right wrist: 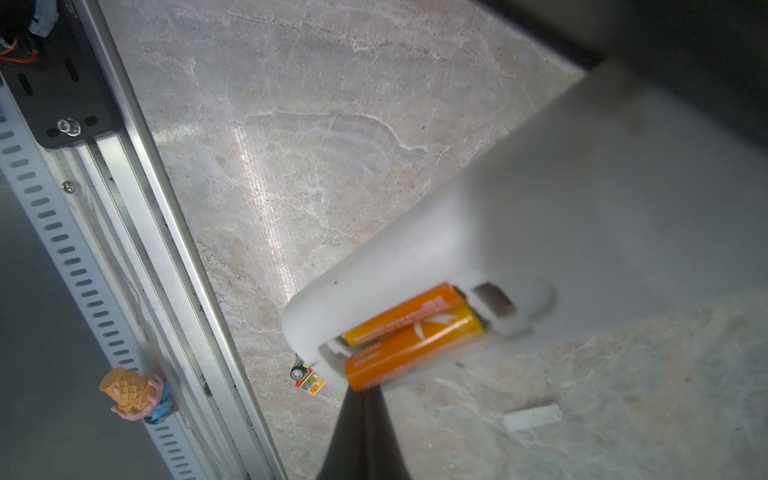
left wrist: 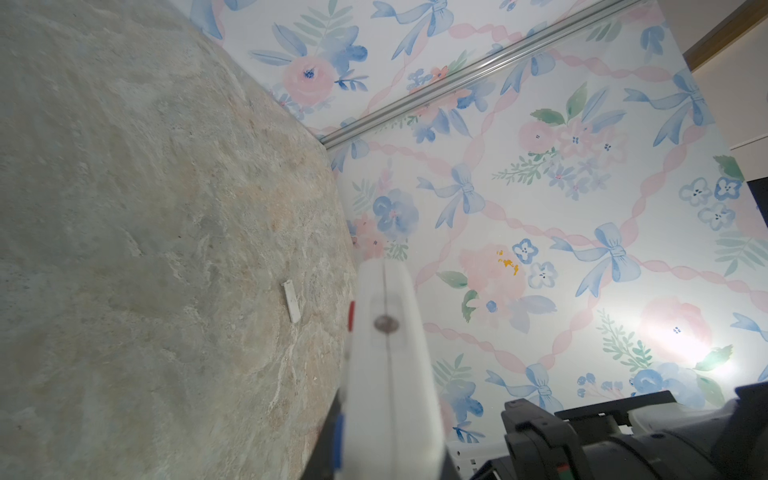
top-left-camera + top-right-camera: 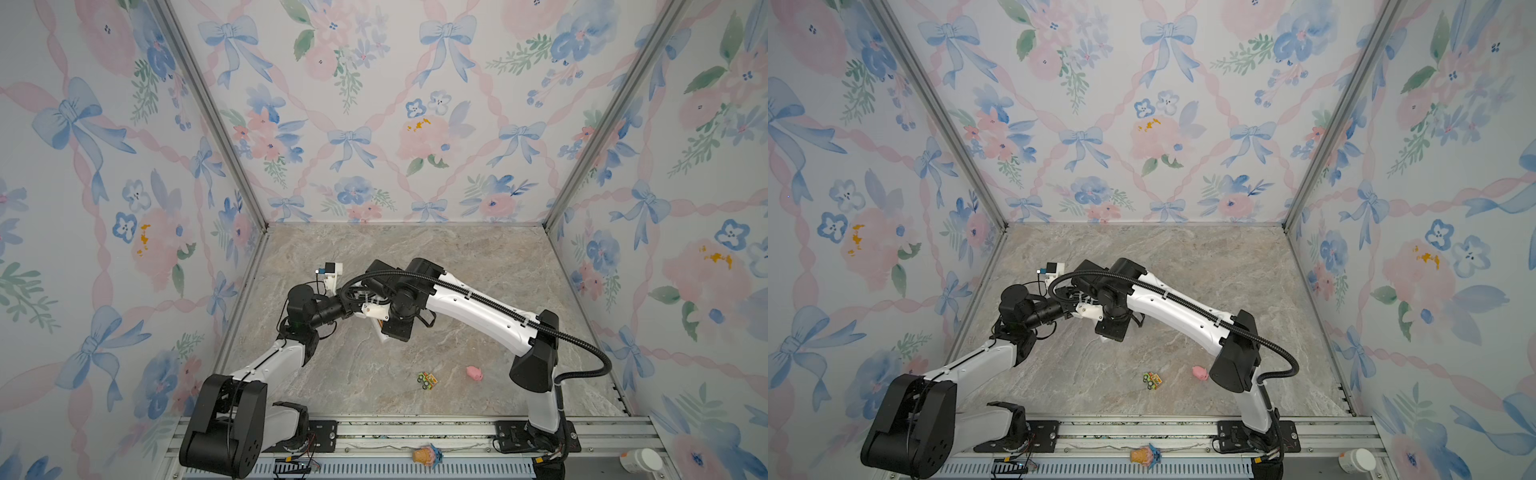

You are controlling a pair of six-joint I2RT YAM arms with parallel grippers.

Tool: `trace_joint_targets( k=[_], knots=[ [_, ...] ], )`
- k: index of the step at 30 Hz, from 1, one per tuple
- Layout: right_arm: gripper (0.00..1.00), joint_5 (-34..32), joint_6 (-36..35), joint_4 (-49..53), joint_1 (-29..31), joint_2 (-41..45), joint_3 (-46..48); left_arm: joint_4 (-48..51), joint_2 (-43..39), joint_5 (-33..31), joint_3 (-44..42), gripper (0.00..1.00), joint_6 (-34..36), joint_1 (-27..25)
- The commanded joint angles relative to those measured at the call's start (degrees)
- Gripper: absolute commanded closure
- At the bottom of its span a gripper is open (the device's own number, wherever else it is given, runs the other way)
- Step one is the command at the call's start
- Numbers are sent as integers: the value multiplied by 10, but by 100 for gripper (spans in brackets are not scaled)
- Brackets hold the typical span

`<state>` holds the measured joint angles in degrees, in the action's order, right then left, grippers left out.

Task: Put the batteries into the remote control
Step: 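Lift the right gripper off the batteries and swing it toward the white cover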

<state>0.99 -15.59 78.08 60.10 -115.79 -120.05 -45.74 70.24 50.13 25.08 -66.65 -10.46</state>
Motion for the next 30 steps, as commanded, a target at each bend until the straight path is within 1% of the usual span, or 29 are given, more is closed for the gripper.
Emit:
trace_joint_targets(
  k=[1,5,14,19,30],
  knots=[
    [98,-10,30,-3,-15,-36,-10,-43,-18,51,8,100,-46,-4],
    [98,-7,48,11,-18,-51,-29,-43,-17,51,8,100,-45,-6],
    [98,9,94,67,-24,-111,-113,-43,-13,49,9,100,-42,-5],
    [97,23,119,75,-34,-124,-124,-43,-10,50,11,100,-41,-4],
    [98,35,141,91,-46,-148,-155,-42,-9,50,12,100,-39,-4]
  ],
)
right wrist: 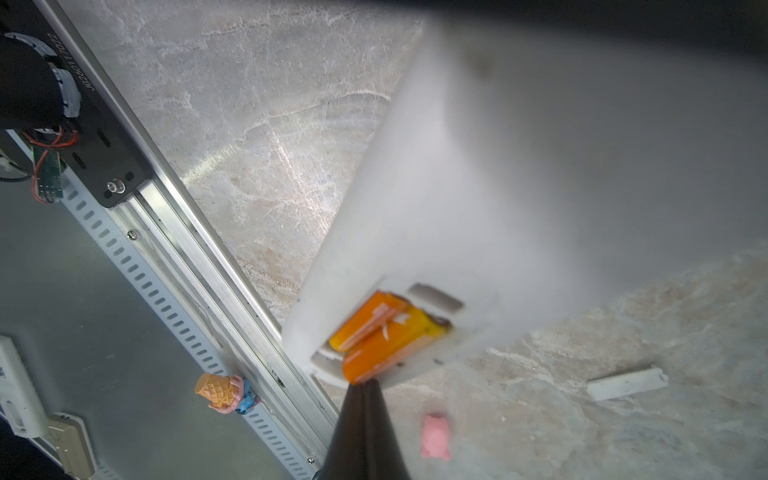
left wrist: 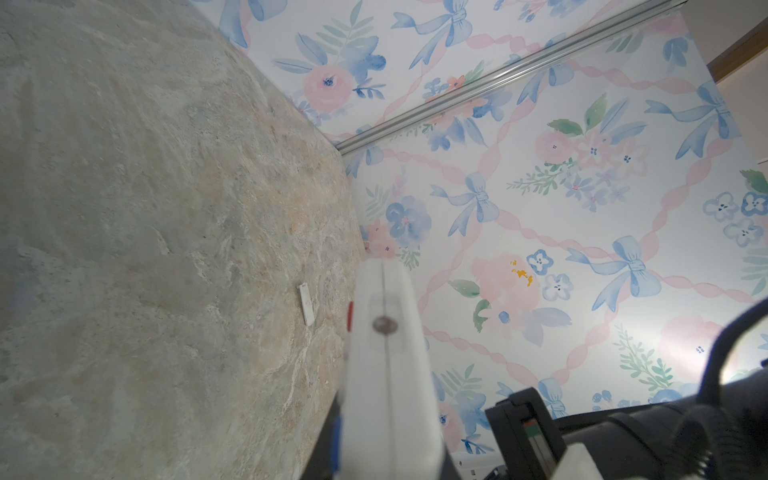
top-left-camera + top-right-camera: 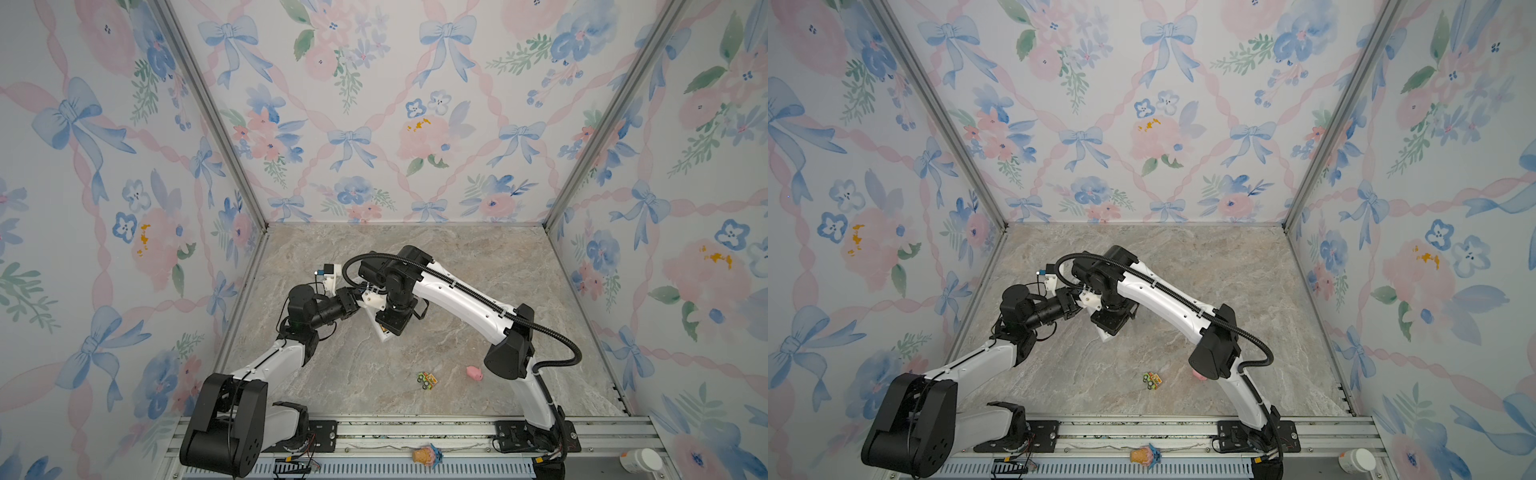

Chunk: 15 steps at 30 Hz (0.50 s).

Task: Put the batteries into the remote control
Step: 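Lift the right gripper off the batteries and swing it toward the white cover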

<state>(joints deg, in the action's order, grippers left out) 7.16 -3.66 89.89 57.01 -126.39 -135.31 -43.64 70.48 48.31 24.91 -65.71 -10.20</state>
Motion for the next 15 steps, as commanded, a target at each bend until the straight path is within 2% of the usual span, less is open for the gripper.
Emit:
trace_joint_targets(
  k=[1,15],
  knots=[
    [97,-23,24,-26,-16,-44,-3,-64,-11,68,14,100,-48,-7],
    [96,-23,53,8,-27,-92,-65,-64,-12,54,13,100,-48,-8]
  ],
)
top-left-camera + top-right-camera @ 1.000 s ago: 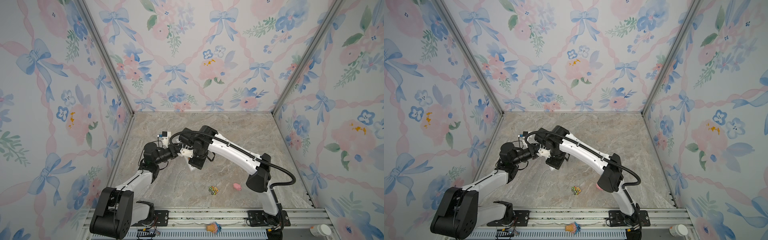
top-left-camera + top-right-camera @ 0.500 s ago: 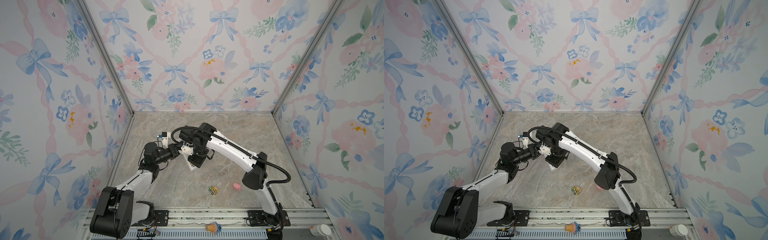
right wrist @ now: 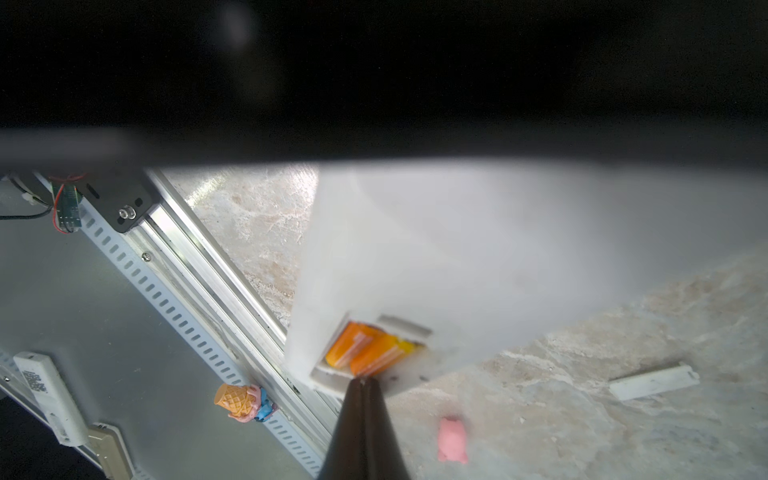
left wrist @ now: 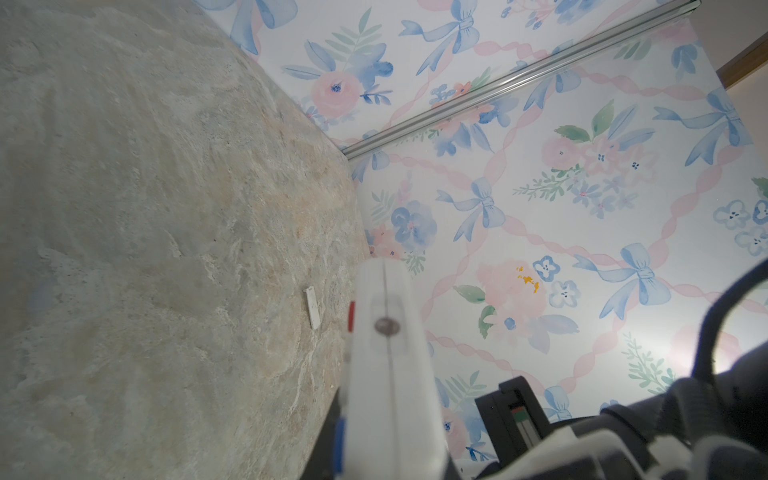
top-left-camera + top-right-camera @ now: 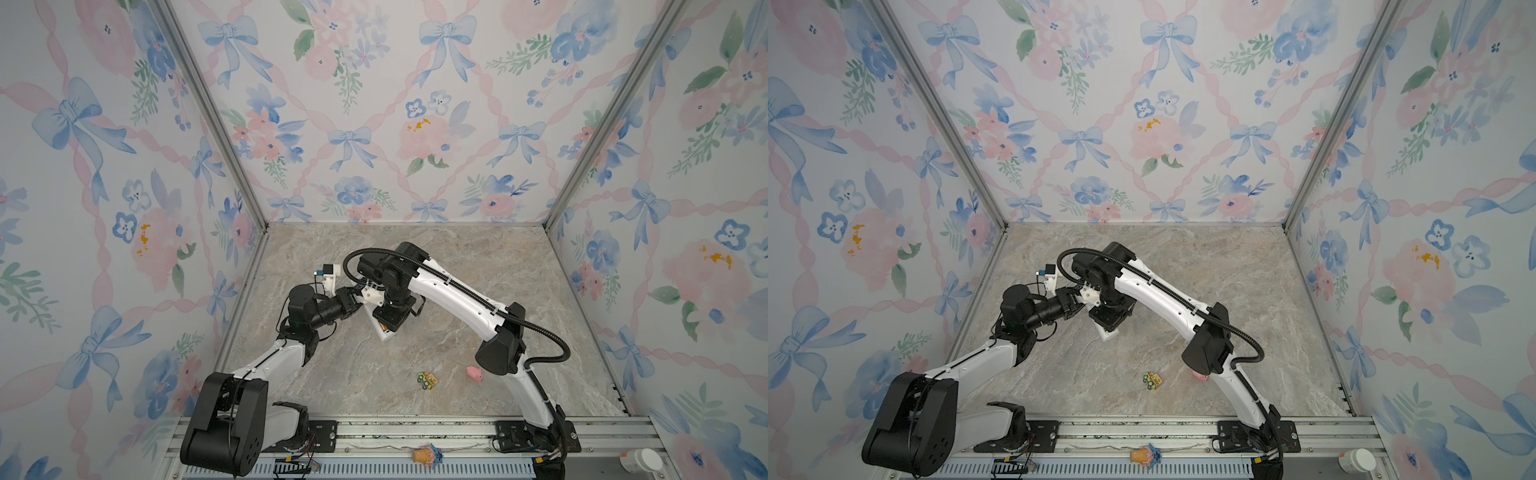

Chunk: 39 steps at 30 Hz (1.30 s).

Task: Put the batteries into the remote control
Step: 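Lift the right gripper off the batteries and swing it toward the white cover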

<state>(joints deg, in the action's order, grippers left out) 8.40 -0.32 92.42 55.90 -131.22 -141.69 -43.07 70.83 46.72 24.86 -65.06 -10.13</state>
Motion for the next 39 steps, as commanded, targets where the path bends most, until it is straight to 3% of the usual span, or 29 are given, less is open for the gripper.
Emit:
trace_joint_targets(
  k=[1,10,19,27,39],
  knots=[
    [96,-35,22,-19,-18,-47,-1,-69,-16,69,13,100,-55,-8],
    [95,-42,24,-28,-23,-40,0,-69,-22,54,4,100,-58,-8],
    [77,-52,34,-67,-21,38,39,-60,-12,53,9,100,-44,1],
    [74,-74,47,-77,-28,83,35,-58,-3,52,15,100,-43,6],
    [42,-89,63,-178,-79,190,174,-49,-15,39,4,100,-41,11]
  ],
)
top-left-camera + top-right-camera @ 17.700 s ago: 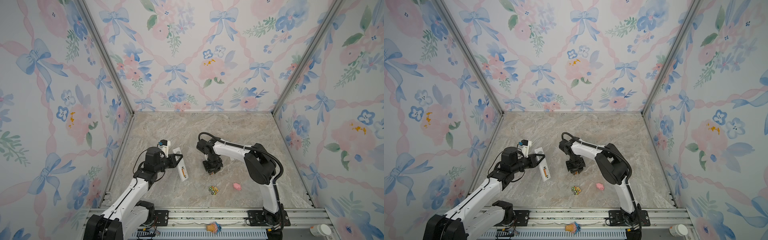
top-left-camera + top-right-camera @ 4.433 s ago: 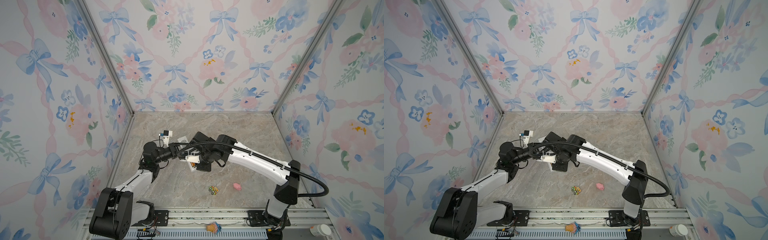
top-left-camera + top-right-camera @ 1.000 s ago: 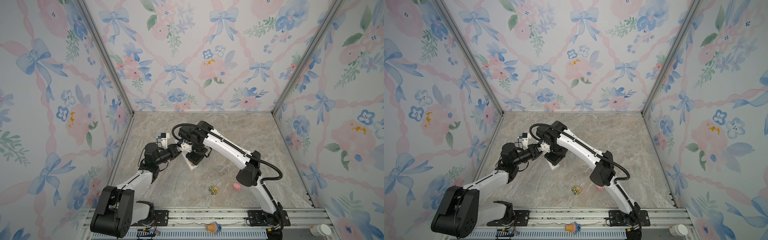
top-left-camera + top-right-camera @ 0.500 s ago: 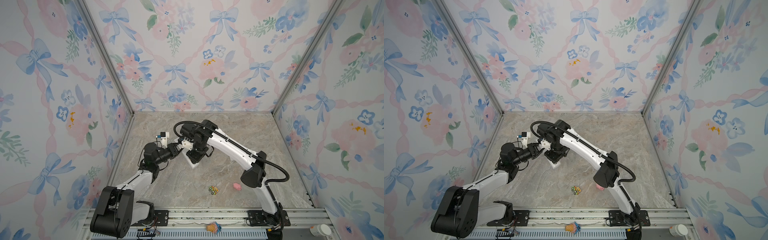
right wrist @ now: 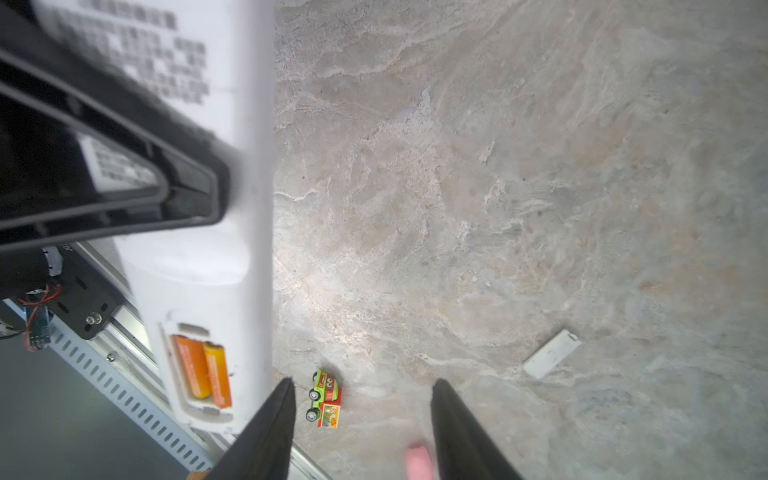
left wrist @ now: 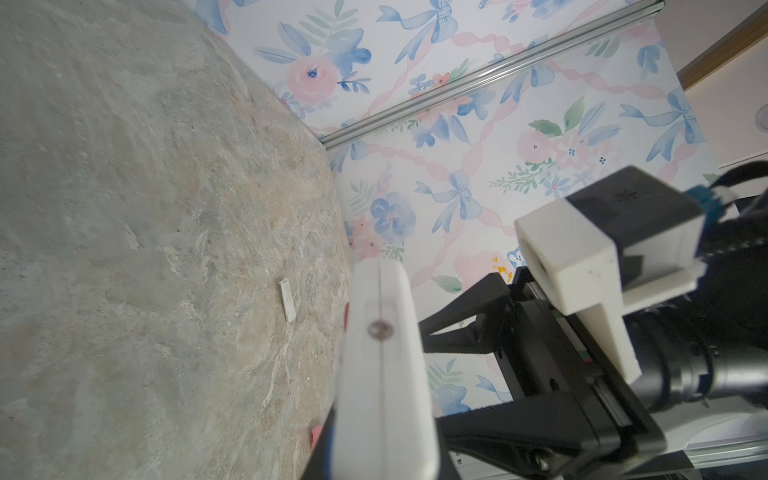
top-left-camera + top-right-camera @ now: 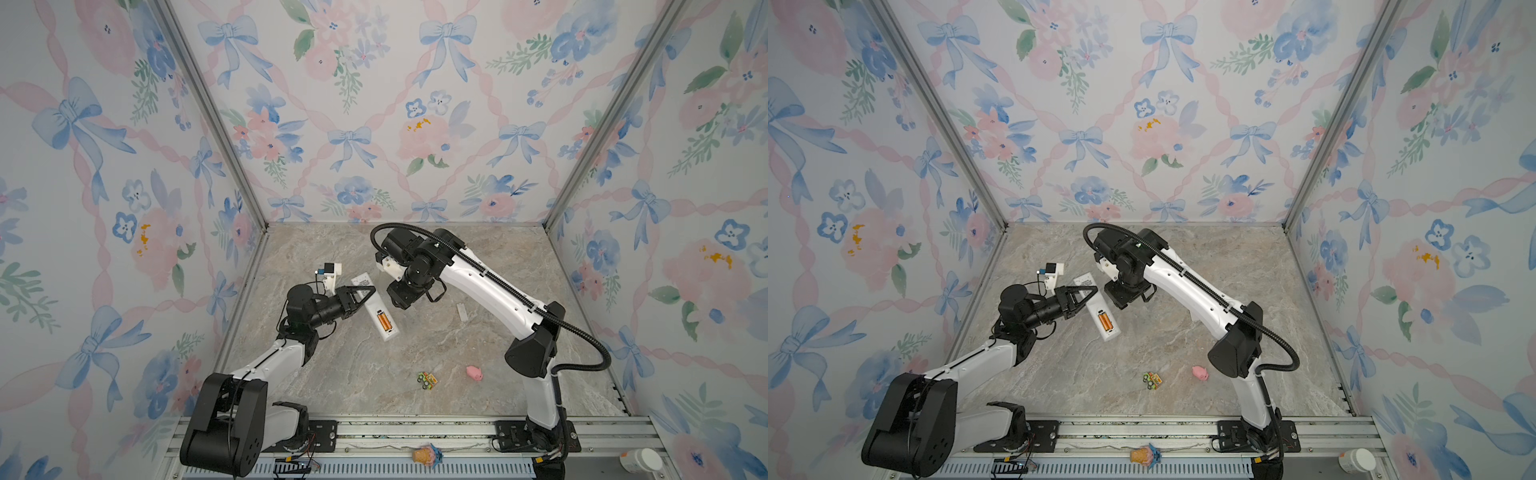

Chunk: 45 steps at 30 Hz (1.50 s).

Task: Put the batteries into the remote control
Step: 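Lift the right gripper off the batteries and swing it toward the white cover, then lower the open right gripper over the white battery cover on the table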

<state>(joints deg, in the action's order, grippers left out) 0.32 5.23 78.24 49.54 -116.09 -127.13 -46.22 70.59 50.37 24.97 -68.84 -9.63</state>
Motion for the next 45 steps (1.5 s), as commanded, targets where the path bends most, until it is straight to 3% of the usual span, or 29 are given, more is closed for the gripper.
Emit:
trace_joint_targets(
  k=[1,12,18,26,45],
  knots=[
    [40,-3,13,-51,-23,54,50,-18,-14,1,2,100,-3,6],
    [26,29,92,-153,-157,180,317,-15,-6,-6,4,100,-2,8],
    [24,19,90,-157,-213,188,389,-15,-3,-7,5,100,1,8],
    [22,16,75,-190,-259,150,427,-15,-2,-21,3,100,2,0],
    [24,35,47,-228,-297,22,396,-14,6,-66,5,100,2,-57]
  ],
)
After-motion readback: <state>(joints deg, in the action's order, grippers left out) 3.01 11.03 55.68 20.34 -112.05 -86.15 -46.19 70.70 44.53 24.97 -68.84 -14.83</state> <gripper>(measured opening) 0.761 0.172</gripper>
